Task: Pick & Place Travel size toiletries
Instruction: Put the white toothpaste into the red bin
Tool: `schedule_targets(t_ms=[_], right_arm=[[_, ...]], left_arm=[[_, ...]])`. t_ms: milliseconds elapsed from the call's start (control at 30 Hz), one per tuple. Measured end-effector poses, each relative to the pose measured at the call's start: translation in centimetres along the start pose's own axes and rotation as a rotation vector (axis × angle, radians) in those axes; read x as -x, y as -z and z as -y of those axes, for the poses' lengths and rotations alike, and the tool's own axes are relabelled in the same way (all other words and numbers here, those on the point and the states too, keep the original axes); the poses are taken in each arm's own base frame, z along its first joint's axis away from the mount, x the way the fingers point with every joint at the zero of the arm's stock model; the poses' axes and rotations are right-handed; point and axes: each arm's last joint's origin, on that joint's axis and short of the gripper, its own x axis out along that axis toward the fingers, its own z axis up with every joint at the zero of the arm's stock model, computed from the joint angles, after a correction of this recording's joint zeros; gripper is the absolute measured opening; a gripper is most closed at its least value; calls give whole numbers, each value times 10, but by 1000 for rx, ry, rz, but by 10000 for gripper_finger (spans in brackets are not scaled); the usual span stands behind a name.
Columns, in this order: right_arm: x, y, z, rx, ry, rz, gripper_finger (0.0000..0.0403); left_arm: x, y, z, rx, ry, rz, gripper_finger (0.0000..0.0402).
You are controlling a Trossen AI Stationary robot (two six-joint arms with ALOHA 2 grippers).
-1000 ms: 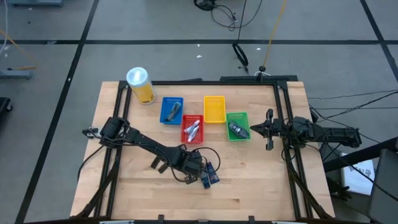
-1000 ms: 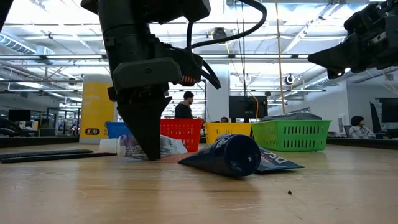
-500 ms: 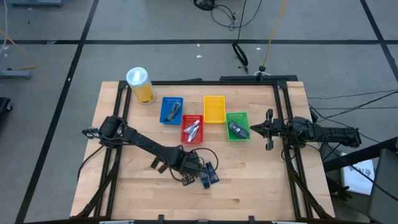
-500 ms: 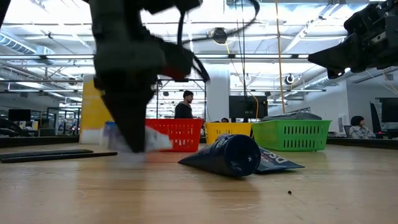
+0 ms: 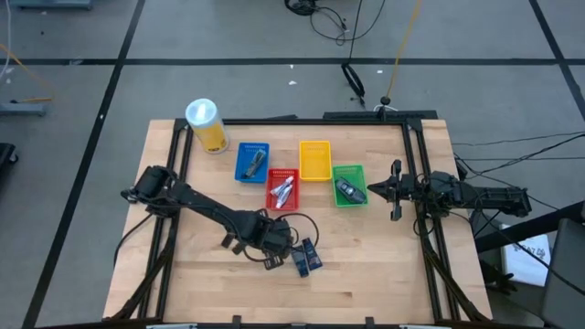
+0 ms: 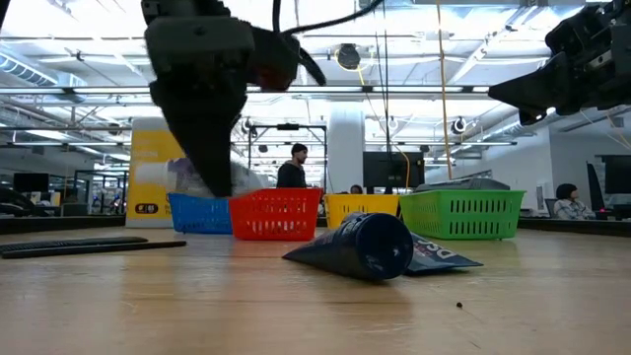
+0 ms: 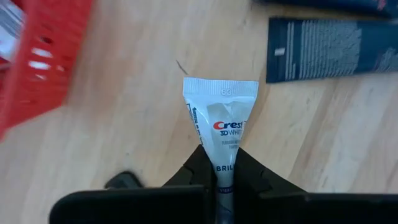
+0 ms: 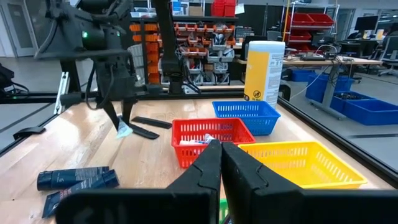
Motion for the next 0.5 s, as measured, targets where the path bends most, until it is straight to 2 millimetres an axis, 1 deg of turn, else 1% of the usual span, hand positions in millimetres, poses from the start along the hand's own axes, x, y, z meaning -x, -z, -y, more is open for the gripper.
schedule_targets(t_ms=[133,233,400,500], right_arm=[[0,0,0,0,0,0,4],[0,0,0,0,0,-2,4],[0,0,0,0,0,-5,4],[0,0,0,0,0,-6,4]], left_arm=[[11,-1,-2,-14,-9,32,19],[23,1,-4,-32,-24,65,19],[51,3,-9,-50,-33,142,19],[77,6,-12,-70,-51,236,19]])
